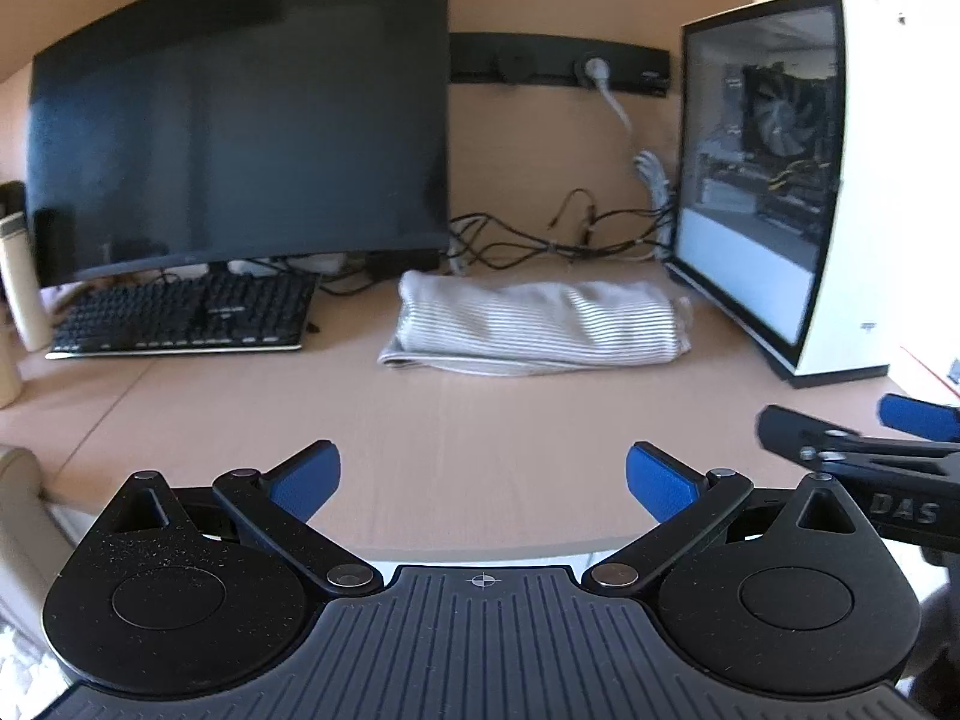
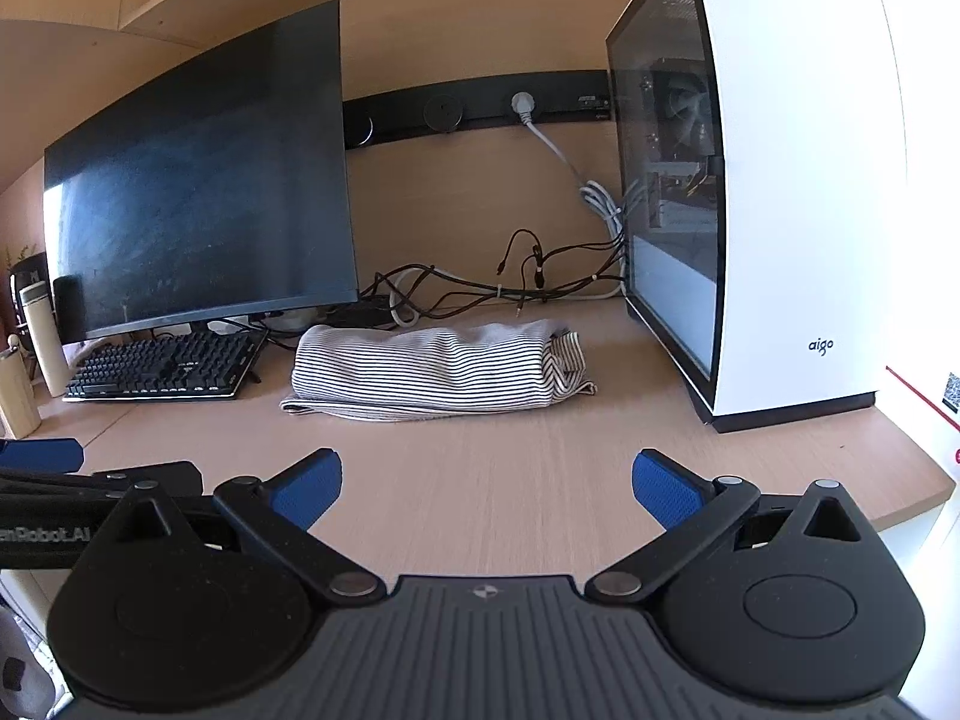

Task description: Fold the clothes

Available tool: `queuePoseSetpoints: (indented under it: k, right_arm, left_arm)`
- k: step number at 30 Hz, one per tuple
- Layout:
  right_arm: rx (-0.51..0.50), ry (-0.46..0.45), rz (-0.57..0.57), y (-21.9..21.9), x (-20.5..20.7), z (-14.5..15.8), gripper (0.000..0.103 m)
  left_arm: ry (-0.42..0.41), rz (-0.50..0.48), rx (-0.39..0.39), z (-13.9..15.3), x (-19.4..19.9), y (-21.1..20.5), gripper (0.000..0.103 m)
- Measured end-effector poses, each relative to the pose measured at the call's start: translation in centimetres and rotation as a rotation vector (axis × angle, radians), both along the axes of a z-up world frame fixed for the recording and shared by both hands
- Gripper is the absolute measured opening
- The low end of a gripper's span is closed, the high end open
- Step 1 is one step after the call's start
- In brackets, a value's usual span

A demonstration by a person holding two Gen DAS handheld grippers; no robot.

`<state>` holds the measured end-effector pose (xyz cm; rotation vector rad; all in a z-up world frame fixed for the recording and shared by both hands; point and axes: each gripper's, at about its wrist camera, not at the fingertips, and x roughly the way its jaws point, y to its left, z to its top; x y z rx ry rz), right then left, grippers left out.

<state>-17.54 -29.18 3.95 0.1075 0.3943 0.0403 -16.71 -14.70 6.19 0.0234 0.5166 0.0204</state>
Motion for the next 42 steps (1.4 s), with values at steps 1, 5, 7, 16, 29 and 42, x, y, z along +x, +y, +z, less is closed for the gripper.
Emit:
queuePoseSetpoints:
  k: [1,5,7,16,29,42]
  right_arm:
    - [-0.006,-0.003,0.005,0.12,-0.04,0.02,0.103]
    - [-0.02,-0.011,0.014,0.35,-0.03,0.12,0.103]
    - [-0.018,-0.01,0.013,0.29,0.05,0.11,0.103]
    - [-0.02,-0.014,0.009,0.12,-0.03,0.09,0.103]
    - [-0.031,-0.021,0.018,0.17,-0.35,0.29,0.103]
    - [-0.033,-0.01,0.014,-0.03,-0.39,0.36,0.103]
  left_arm:
    - [0.006,0.008,0.0,-0.02,0.09,0.09,0.103]
    - [0.038,0.012,-0.032,-0.14,0.38,0.67,0.103]
    - [0.047,0.01,-0.038,-0.2,0.45,0.75,0.103]
    - [0.055,0.007,-0.044,-0.16,0.63,0.6,0.103]
    - [0.06,0.013,-0.062,-0.21,0.42,0.78,0.103]
    - [0.076,0.01,-0.066,-0.37,0.49,0.57,0.103]
